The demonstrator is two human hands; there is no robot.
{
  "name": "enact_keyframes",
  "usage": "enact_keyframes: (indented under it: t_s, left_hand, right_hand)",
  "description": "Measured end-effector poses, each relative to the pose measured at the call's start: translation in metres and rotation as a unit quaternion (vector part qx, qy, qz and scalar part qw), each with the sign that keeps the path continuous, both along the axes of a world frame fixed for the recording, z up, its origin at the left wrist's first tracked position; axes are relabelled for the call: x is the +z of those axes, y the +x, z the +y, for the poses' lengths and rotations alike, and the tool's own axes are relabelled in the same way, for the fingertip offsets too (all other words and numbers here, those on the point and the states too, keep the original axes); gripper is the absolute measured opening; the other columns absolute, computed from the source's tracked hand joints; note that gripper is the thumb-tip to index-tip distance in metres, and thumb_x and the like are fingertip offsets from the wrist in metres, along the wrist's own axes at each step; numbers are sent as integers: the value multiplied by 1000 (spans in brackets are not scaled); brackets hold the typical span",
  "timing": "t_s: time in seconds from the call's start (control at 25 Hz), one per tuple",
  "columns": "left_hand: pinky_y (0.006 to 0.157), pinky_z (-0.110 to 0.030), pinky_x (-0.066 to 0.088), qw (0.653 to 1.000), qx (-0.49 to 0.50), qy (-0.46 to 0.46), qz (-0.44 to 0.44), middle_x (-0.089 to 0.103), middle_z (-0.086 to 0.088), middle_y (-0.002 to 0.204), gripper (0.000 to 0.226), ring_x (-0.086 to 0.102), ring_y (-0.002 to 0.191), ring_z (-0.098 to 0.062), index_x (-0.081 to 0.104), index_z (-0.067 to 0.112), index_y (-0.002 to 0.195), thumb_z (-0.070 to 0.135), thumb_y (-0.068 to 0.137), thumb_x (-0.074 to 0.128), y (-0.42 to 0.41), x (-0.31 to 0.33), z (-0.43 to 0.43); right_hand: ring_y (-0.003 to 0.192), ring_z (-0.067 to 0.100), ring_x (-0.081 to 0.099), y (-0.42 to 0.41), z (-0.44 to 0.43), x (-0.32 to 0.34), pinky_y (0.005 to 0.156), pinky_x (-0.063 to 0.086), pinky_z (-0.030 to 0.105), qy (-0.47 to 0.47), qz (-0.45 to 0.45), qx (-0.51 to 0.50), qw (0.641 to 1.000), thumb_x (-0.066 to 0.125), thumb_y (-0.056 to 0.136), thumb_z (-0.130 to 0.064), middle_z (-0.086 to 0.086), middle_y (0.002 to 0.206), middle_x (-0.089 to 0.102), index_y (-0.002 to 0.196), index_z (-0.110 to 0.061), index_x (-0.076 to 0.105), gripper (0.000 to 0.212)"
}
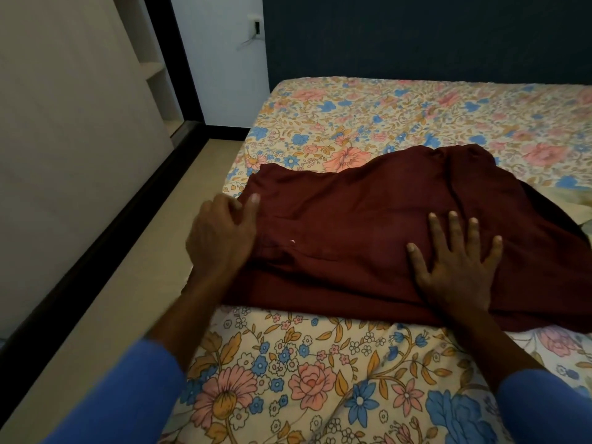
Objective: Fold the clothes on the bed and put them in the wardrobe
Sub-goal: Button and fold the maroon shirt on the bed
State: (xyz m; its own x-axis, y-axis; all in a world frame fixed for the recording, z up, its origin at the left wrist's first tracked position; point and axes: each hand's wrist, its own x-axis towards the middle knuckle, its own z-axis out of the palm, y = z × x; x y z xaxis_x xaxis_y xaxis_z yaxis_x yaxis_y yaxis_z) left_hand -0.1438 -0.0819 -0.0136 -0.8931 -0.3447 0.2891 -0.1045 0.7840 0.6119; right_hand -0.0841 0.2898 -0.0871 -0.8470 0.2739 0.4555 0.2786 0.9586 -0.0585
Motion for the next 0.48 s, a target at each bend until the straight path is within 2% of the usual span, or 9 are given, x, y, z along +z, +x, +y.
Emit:
enact_keyframes:
  t_s: [0.08, 0.16, 0.24, 0.32, 0.36, 0.44, 0.48]
  left_hand:
    - [92, -48, 53, 997, -30, 33, -58, 59, 0, 116, 50, 62, 106, -26, 49, 31, 119, 70, 89, 57, 32, -23, 10]
    - [99, -48, 51, 990, -78, 21, -117, 59, -6, 133, 69, 60, 120, -31, 41, 26, 139, 56, 86, 72, 39, -35, 4]
    - [100, -49, 48, 988, -70, -20, -139, 58, -10, 137, 74, 58, 124, -35, 38, 25, 144, 40, 85, 79, 33, -30, -11]
    - [105, -54, 41, 986, -5, -118, -116, 51, -13, 142, 70, 50, 131, -36, 40, 24, 145, 34, 86, 75, 34, -13, -13]
    - [109, -55, 37, 987, -13, -147, -67, 45, -12, 149, 66, 44, 137, -35, 42, 23, 146, 35, 88, 71, 39, -7, -4]
    - [118, -52, 27, 981, -152, -122, 10, 32, -7, 163, 62, 28, 151, -29, 41, 25, 151, 48, 97, 57, 51, -1, 28]
    - [122, -48, 19, 963, -247, -109, -2, 20, -3, 170, 67, 14, 157, -24, 33, 29, 157, 59, 100, 46, 56, -7, 44]
  right_hand:
    - [156, 36, 18, 1, 0, -3, 123, 5, 64, 2, 6, 1, 1000, 24, 97, -71, 8, 168, 27, 162, -30, 28, 77]
    - [156, 36, 18, 1, 0, -2, 123, 5, 63, 2, 9, 2, 1000, 23, 97, -72, 8, 168, 28, 161, -30, 29, 77]
    - [156, 36, 18, 1, 0, 0, 123, 5, 64, 3, 6, 4, 1000, 22, 97, -72, 8, 168, 28, 161, -30, 29, 77]
    - [156, 36, 18, 1, -2, 1, 123, 4, 64, 2, -1, 2, 1000, 22, 97, -72, 9, 168, 28, 161, -29, 29, 77]
    - [156, 36, 18, 2, -3, 1, 123, 4, 64, 0, -4, -2, 1000, 22, 97, -73, 9, 168, 28, 161, -29, 30, 78]
    - [156, 36, 18, 3, -4, 0, 123, 4, 64, 6, -7, -4, 1000, 22, 97, -73, 9, 168, 28, 161, -29, 30, 78]
    - [156, 36, 18, 3, -4, 1, 123, 5, 64, 7, -11, -3, 1000, 21, 97, -73, 9, 168, 28, 161, -29, 30, 78]
